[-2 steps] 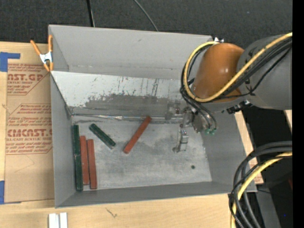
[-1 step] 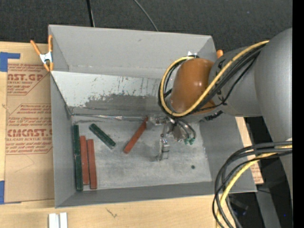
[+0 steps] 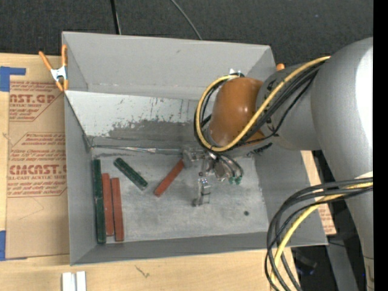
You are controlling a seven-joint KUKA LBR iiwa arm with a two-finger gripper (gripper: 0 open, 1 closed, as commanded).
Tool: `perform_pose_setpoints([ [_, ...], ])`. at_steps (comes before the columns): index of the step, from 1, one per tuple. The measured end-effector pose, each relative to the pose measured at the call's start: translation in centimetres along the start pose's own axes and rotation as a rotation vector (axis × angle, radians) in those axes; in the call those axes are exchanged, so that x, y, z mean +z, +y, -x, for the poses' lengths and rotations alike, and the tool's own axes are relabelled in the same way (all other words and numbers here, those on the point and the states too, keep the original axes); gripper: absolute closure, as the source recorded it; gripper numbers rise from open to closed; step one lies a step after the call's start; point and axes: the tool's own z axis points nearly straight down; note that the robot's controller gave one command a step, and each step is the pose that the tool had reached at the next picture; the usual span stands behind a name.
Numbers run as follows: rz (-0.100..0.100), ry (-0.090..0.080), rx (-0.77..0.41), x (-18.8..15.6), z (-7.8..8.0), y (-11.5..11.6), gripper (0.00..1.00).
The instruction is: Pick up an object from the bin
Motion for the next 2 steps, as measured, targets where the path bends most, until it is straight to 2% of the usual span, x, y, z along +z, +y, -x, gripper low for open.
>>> perform_pose_setpoints([
  [1,0.002,-0.009,0.081,-0.78,0.62,5.01,1.00],
  [2,0.001,0.003,0.081,-0.48,0.29,5.00,0.00],
])
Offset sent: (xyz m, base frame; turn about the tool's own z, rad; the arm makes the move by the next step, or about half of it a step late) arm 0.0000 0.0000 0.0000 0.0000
